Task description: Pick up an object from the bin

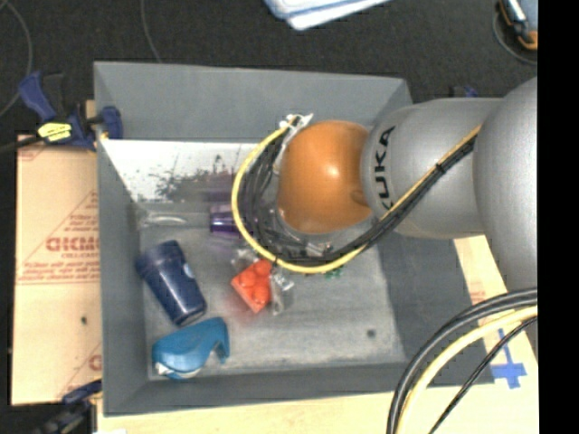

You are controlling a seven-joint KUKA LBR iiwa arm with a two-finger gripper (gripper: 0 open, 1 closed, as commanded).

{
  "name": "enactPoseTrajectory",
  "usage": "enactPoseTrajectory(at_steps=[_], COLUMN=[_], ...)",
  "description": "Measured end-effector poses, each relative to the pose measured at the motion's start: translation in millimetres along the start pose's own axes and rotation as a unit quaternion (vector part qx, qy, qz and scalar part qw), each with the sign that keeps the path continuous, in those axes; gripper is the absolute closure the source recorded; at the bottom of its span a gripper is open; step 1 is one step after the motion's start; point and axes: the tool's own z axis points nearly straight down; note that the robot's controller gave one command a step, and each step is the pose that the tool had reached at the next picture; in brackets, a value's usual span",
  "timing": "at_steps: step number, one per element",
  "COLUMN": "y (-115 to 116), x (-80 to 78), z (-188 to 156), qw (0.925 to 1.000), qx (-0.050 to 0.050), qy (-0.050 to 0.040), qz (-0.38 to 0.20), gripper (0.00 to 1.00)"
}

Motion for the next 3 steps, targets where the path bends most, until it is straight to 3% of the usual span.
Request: enactPoseTrajectory(at_steps=[1, 3], y=[13.4, 13.5], x=[-7.9, -7.8], z=[-19.6, -19.5], qw=[1.0, 1.0], qx=[-0.001, -0.002], qy=[0.0002, 0.0006], qz=[-0.002, 0.0], gripper=[1.0, 1.0])
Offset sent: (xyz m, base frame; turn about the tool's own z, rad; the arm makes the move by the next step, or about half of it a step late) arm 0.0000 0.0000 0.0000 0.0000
